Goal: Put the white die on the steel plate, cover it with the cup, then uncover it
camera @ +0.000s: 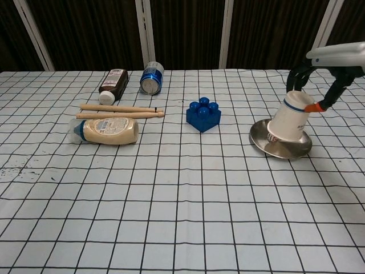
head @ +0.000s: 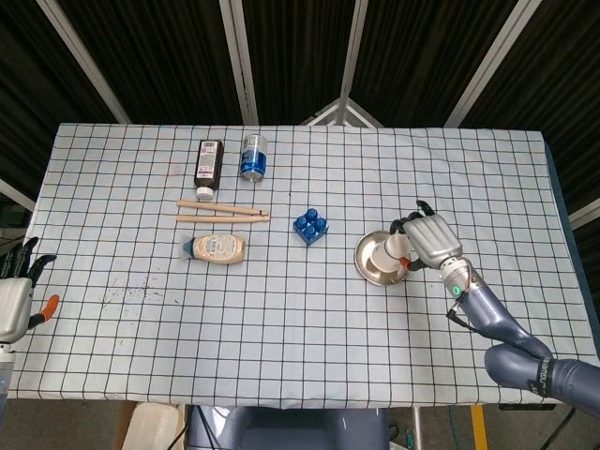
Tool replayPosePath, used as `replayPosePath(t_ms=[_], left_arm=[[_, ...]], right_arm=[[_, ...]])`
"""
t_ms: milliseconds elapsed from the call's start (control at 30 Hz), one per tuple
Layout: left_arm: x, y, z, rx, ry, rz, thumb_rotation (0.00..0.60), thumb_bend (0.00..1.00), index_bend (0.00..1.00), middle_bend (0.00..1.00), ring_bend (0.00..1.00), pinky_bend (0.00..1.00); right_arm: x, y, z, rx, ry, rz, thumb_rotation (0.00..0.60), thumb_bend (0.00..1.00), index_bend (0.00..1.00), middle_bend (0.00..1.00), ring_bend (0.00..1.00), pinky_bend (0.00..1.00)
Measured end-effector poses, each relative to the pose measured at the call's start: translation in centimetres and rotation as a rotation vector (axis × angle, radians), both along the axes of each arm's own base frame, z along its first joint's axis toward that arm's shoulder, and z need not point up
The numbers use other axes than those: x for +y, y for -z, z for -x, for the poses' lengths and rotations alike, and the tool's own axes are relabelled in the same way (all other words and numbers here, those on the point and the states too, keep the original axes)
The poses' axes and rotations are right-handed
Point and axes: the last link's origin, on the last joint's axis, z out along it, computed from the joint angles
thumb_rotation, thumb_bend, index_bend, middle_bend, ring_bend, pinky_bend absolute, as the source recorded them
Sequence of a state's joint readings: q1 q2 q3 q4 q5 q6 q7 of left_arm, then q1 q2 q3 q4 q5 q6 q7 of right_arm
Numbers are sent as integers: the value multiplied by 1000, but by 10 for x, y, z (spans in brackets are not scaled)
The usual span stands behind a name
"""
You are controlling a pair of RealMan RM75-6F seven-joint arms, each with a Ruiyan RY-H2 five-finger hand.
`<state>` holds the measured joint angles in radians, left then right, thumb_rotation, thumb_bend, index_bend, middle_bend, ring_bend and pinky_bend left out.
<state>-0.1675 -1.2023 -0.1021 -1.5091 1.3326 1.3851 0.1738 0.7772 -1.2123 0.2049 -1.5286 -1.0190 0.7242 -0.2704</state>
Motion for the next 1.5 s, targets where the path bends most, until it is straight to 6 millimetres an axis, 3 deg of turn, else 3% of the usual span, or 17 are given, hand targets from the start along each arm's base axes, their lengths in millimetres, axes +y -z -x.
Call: replayPosePath(t_ms=[267, 567, 1067, 1500], left_arm=[[1, 1, 0, 0, -2, 7, 600, 468, 218, 0, 0, 98], [2, 2, 2, 7, -9, 6, 600, 468, 219, 0, 0, 98], [2, 5, 1, 17, -8, 15, 600, 468, 222, 0, 0, 98], [1, 6, 0, 17, -5, 17, 600, 467, 224, 0, 0, 98]], right_arm=[[-8, 19, -7, -7, 3, -10, 600, 400, 447, 385, 255, 0], [-16, 29, 4, 15, 26, -3, 600, 405, 457, 385, 255, 0], [-7, 20, 26, 36, 56, -3, 600, 406, 465, 386, 255, 0], [12, 20, 15, 2, 16, -43, 600, 406, 480, 389, 255, 0]])
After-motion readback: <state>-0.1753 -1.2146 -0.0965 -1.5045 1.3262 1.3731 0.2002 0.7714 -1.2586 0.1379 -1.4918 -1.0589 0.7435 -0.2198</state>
